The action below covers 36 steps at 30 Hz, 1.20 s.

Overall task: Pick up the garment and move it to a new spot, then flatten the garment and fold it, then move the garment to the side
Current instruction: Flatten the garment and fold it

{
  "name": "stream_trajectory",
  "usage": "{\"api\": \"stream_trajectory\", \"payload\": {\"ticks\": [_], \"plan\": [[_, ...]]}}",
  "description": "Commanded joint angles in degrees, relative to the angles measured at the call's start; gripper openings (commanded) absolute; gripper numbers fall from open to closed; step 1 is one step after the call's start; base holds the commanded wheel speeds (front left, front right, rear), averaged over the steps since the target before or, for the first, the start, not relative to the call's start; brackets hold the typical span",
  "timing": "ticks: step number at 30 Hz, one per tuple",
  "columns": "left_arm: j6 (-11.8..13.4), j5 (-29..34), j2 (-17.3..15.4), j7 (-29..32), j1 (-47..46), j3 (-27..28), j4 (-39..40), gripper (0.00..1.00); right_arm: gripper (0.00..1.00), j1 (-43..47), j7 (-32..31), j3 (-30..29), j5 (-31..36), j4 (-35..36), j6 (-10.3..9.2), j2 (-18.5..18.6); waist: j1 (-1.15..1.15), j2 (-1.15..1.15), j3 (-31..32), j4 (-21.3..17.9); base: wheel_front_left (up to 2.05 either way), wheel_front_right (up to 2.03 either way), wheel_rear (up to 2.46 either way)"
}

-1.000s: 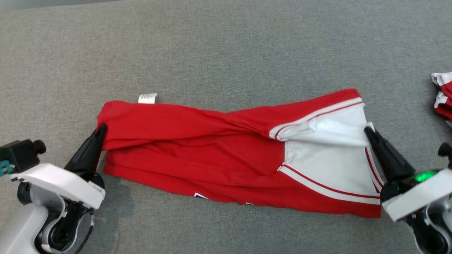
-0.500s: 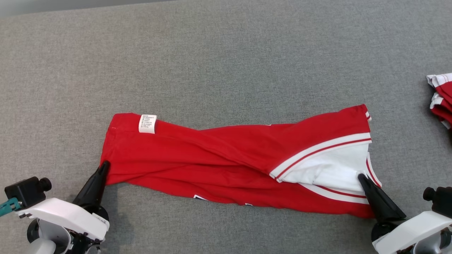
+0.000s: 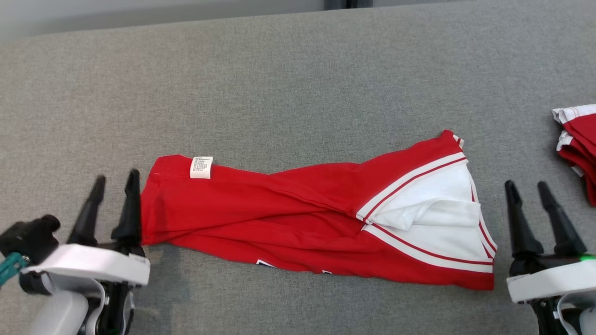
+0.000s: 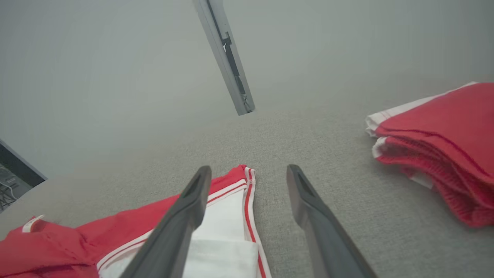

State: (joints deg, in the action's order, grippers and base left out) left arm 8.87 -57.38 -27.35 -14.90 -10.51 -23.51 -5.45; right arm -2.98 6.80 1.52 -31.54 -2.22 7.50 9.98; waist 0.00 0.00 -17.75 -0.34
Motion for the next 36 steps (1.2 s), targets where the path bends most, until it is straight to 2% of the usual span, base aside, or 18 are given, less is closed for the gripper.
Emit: {"api": "stream_trajectory", "payload": {"ticks": [1,2,3,5,9,15,20,28,36], "plan": [[1.5,5.1,1.3,-0.3,-1.1,3.4,1.8,1.0,1.0,-1.2,1.7,-1.8,3.0,0.8,-0.02,-0.8,0.0,0.0,0.8,0.0,0.0,0.0,0.0],[2.4,10.1,3.7,-0.3,-0.3,6.8,4.0,1.0,1.0,-2.0,3.0,-2.9,6.2,1.5,-0.02,-1.4,0.0,0.0,1.4,0.0,0.0,0.0,0.0],[2.4,10.1,3.7,-0.3,-0.3,6.8,4.0,1.0,1.0,-2.0,3.0,-2.9,6.2,1.5,-0.02,-1.4,0.0,0.0,1.4,0.0,0.0,0.0,0.0],[2.7,14.9,5.6,-0.3,0.6,9.8,5.8,1.0,1.0,-2.7,3.8,-3.5,8.9,2.2,-0.02,-1.9,0.0,0.0,2.1,0.0,0.0,0.0,0.0],[1.6,24.0,9.3,-0.3,1.6,14.1,9.6,1.0,1.0,-3.2,4.3,-3.6,13.0,3.3,-0.02,-2.4,0.0,0.0,3.6,0.3,0.0,0.0,0.0],[-0.3,32.2,12.6,-0.3,5.1,16.7,10.0,1.0,1.0,-0.9,3.6,-3.1,16.3,2.5,-0.02,-2.9,0.0,0.0,6.8,0.9,0.0,0.0,0.0],[-1.2,35.5,13.5,-0.3,8.6,17.1,8.1,1.0,1.0,2.5,3.0,-2.9,17.2,1.3,-0.02,-3.8,0.0,0.0,9.5,1.0,0.0,0.0,0.0],[-2.0,36.8,14.1,-0.3,11.0,16.9,6.1,1.0,1.0,4.8,2.4,-3.1,16.8,0.6,-0.02,-4.5,0.0,0.0,11.5,1.4,0.0,0.0,0.0],[-2.3,37.1,14.4,-0.3,10.6,16.1,6.0,1.0,1.0,3.4,1.9,-5.2,15.4,-2.5,-0.02,-3.1,0.0,0.0,11.3,2.2,0.0,0.0,0.0]]}}
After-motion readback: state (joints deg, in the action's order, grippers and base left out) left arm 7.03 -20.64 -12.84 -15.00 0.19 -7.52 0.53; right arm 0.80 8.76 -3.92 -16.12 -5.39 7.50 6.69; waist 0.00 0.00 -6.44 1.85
